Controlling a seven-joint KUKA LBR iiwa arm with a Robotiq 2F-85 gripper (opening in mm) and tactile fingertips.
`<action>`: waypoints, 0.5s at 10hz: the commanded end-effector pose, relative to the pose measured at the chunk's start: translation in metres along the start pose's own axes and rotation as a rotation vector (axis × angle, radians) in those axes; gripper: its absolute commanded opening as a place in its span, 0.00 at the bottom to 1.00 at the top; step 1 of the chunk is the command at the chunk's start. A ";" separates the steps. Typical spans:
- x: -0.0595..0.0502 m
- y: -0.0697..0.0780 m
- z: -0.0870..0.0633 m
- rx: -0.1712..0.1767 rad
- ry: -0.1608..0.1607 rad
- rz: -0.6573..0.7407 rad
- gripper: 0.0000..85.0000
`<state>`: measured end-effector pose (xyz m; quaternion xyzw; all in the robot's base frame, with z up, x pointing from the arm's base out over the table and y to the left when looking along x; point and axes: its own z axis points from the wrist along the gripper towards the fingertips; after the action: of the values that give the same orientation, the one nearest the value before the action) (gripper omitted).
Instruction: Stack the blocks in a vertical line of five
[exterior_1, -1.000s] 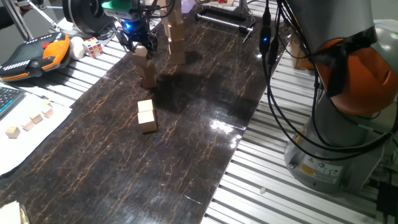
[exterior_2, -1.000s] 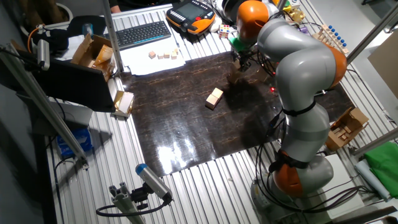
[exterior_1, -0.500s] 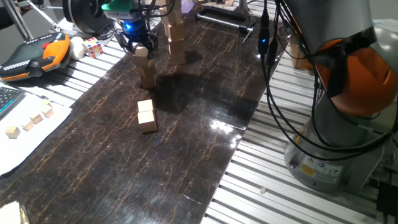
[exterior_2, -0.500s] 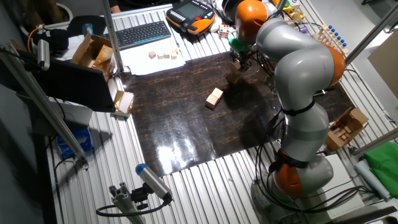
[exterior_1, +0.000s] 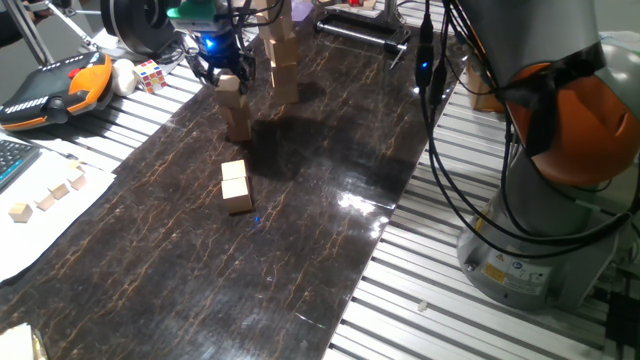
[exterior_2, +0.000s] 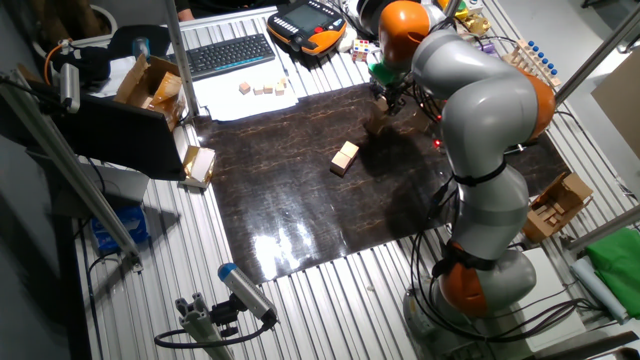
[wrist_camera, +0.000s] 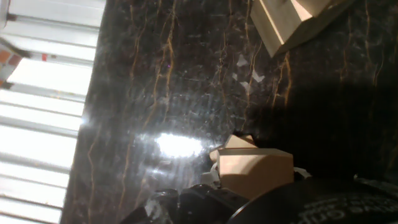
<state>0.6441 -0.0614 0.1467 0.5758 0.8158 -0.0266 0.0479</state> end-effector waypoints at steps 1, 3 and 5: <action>0.001 0.000 -0.001 -0.001 0.002 -0.002 0.24; 0.003 0.001 -0.002 -0.001 0.004 -0.009 0.24; 0.001 0.001 0.000 0.003 -0.005 -0.040 0.24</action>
<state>0.6447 -0.0598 0.1468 0.5584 0.8276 -0.0300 0.0485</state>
